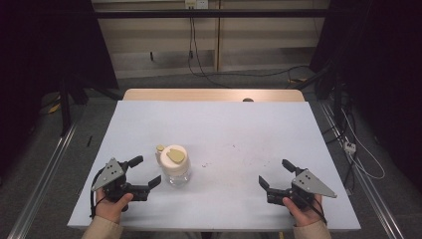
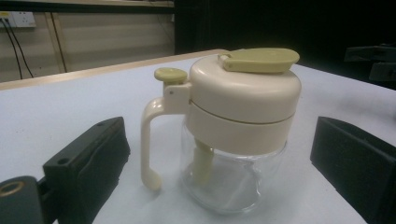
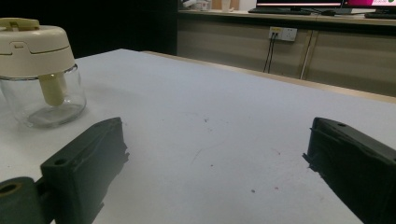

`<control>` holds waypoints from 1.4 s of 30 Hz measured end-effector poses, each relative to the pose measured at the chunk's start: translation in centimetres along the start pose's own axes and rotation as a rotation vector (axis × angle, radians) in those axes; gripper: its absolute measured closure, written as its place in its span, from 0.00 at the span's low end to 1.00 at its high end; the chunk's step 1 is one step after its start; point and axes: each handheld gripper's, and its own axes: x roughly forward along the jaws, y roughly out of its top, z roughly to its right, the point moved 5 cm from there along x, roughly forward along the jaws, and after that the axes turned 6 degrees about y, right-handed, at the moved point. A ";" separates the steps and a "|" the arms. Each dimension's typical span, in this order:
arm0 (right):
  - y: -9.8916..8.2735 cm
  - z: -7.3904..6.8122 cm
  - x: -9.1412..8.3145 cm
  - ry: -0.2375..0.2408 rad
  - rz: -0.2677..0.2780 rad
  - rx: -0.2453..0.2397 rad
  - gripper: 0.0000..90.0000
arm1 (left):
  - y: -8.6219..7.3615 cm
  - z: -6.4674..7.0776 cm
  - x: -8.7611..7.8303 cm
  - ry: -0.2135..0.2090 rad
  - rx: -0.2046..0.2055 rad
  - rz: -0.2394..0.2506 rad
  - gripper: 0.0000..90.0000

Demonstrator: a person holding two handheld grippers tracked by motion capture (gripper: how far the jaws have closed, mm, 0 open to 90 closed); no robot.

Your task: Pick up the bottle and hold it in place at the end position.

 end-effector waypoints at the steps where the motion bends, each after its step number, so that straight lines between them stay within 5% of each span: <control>1: 0.0 0.0 -0.1 -0.002 0.002 0.001 0.05 | 0.0 0.2 0.2 -0.004 0.000 -0.002 0.04; 26: 0.1 -0.1 0.2 0.003 0.003 0.001 0.05 | -0.7 2.1 2.7 -0.009 -0.005 -0.101 0.05; 42: 0.1 -0.1 0.2 0.002 0.005 0.005 0.06 | -0.9 2.5 4.0 0.033 -0.013 -0.129 0.06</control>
